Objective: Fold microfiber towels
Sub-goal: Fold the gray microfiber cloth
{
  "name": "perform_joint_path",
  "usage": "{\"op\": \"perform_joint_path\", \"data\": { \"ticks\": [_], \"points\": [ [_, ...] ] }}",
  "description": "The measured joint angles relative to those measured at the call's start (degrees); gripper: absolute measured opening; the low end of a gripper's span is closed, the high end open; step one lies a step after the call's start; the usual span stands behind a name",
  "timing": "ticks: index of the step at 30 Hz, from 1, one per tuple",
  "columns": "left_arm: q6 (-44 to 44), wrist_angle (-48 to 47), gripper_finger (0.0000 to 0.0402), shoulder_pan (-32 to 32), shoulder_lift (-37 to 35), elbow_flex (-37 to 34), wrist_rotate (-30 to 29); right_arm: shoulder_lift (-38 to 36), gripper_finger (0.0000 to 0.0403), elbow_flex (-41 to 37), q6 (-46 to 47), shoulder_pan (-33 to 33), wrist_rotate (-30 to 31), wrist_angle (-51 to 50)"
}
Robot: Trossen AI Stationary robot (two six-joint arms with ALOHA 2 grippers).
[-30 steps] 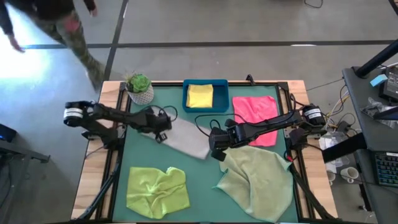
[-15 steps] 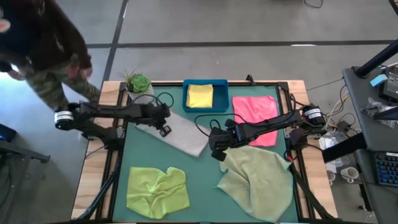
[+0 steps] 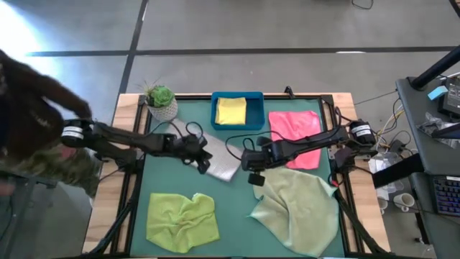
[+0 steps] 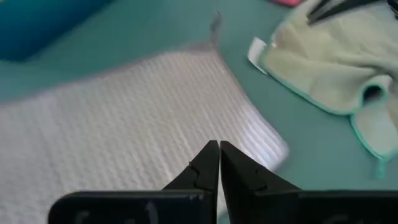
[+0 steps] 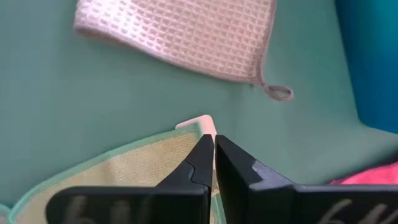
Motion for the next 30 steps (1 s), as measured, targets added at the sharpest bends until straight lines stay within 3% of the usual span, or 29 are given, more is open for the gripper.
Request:
{"op": "perform_joint_path", "data": {
  "ticks": [11, 19, 30],
  "points": [
    [-5.23, 9.49, 0.0000, -4.36, 12.55, 1.47, -3.63, 0.00, 0.0008, -0.13, -8.15, -4.23, -3.77, 0.03],
    [-5.14, 10.11, 0.0000, -5.16, 20.43, 4.14, -3.89, 0.00, 0.0008, -0.15, -9.25, -6.44, -4.13, 0.33],
    [-5.16, 7.62, 0.0000, -6.90, 23.82, 4.33, -3.30, 0.00, 0.0008, -0.17, -8.97, -6.66, -5.38, 0.27]
  ]
}}
